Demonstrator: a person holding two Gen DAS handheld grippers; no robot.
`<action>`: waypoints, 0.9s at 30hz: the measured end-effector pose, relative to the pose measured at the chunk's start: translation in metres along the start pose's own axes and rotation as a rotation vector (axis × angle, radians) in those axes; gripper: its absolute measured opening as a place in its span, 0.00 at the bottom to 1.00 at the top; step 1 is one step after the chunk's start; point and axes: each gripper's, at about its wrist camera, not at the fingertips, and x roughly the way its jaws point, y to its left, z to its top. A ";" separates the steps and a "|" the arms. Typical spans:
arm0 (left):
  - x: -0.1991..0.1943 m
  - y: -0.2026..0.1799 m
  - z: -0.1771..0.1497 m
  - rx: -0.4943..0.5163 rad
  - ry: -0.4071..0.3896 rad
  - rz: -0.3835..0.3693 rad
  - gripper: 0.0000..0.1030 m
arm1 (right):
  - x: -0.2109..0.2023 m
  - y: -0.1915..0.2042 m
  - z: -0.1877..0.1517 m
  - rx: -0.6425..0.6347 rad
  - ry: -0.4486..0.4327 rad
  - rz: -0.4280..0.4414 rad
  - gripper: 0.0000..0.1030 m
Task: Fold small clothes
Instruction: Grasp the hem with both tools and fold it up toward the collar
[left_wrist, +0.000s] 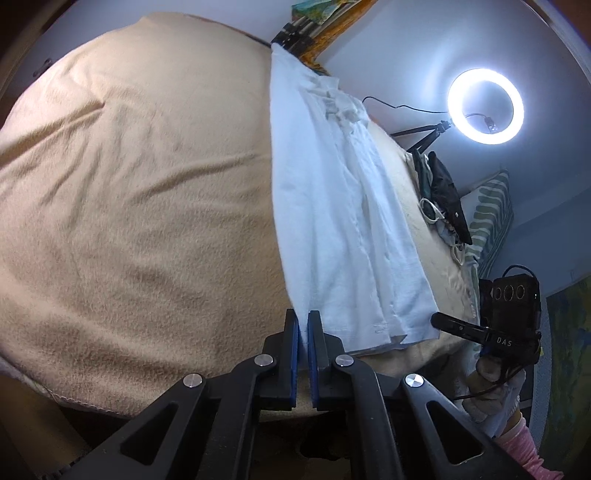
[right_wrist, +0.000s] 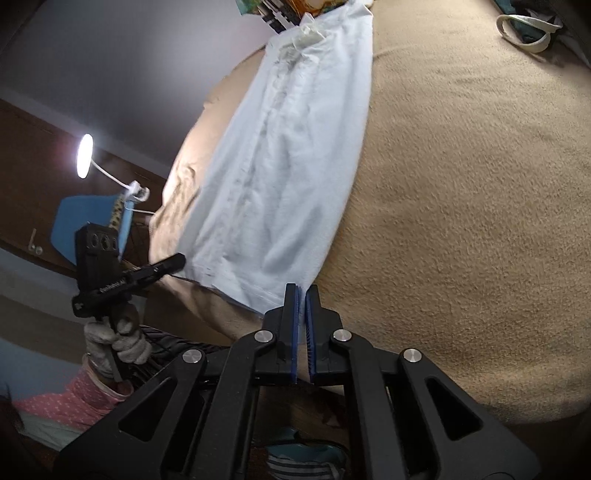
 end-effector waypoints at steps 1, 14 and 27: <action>-0.002 -0.002 0.002 0.002 -0.001 -0.005 0.01 | -0.003 0.001 0.002 0.002 -0.012 0.013 0.05; -0.005 -0.021 0.068 0.014 -0.046 -0.035 0.01 | -0.021 0.007 0.051 -0.010 -0.111 0.023 0.05; 0.024 -0.016 0.126 -0.004 -0.067 0.022 0.01 | 0.000 -0.016 0.108 0.052 -0.140 -0.034 0.05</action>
